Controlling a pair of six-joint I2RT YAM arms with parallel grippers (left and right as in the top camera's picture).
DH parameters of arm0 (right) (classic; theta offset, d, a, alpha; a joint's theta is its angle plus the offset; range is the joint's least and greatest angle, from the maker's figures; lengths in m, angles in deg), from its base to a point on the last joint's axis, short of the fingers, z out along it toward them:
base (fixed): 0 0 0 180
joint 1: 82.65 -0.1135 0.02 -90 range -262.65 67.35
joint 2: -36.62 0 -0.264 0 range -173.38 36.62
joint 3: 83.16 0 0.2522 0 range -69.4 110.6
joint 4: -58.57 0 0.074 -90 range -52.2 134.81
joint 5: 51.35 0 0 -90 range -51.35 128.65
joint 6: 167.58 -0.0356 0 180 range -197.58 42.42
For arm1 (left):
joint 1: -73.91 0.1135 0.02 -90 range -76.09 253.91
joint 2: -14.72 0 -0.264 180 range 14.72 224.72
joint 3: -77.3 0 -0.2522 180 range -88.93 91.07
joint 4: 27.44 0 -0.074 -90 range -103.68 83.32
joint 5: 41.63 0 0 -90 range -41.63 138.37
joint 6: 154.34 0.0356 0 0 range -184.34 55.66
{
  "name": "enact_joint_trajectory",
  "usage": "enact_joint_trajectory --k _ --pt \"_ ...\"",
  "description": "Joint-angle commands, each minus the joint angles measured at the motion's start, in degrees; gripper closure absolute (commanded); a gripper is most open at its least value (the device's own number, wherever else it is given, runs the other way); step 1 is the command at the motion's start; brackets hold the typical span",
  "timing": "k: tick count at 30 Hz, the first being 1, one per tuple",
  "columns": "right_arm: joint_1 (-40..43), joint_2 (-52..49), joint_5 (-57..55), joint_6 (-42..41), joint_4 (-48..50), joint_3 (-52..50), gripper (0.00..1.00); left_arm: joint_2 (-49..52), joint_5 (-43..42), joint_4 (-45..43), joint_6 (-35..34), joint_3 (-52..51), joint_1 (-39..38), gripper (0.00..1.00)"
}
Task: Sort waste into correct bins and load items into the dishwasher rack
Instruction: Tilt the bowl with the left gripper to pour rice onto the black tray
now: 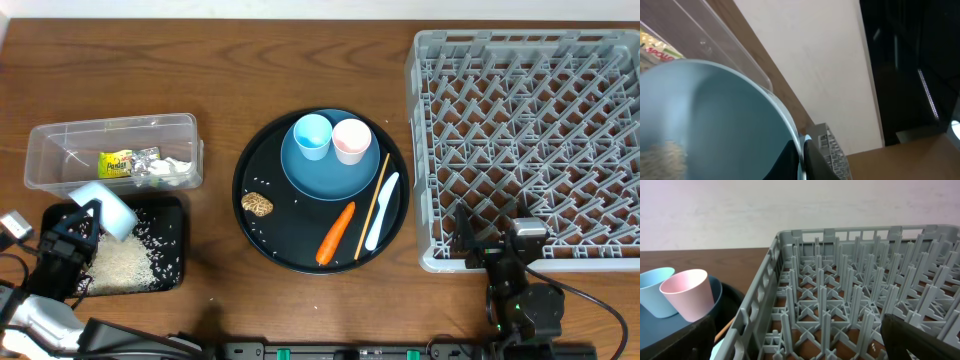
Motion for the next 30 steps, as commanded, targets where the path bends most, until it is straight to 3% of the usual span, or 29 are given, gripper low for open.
enact_joint_trajectory --k 1,8,11,13,14,16,18,21,23,26,28,30 --pt "0.96 0.0 -0.46 0.7 -0.24 -0.07 0.01 0.35 -2.43 0.04 -1.79 0.42 0.24 0.92" --pt "0.96 0.0 -0.46 0.7 -0.24 -0.07 0.01 0.13 -2.29 -0.81 -3.21 0.46 0.39 0.93" --pt "0.96 0.0 -0.46 0.7 -0.24 -0.07 0.01 0.57 2.82 -1.11 -3.32 0.42 0.39 0.92" --pt "0.96 0.0 -0.46 0.7 -0.24 -0.07 0.01 1.01 -2.34 -1.09 -4.04 0.44 0.35 0.92" --pt "0.96 0.0 -0.46 0.7 -0.24 -0.07 0.01 0.94 -1.64 -1.68 -1.44 0.42 0.24 0.92" --pt "0.96 0.0 -0.46 0.7 -0.24 -0.07 0.01 1.4 4.17 -0.87 -3.78 0.39 0.24 0.93" --pt "0.96 0.0 -0.46 0.7 -0.24 -0.07 0.01 2.23 -2.38 -2.1 -3.8 0.39 0.46 0.92" --pt "0.96 0.0 -0.46 0.7 -0.24 -0.07 0.01 2.58 1.2 -3.52 -4.92 0.42 1.01 0.92" --pt "0.96 0.0 -0.46 0.7 -0.24 -0.07 0.01 2.86 -2.34 -3.78 -5.6 0.42 1.16 0.93" --pt "0.96 0.0 -0.46 0.7 -0.24 -0.07 0.01 3.17 2.47 -2.89 -7.15 0.39 1.16 0.93" --pt "0.96 0.0 -0.46 0.7 -0.24 -0.07 0.01 3.52 -2.34 -3.34 -6.32 0.39 1.14 0.93" --pt "0.96 0.0 -0.46 0.7 -0.24 -0.07 0.01 3.74 2.89 -2.6 -5.9 0.39 1.14 0.93"
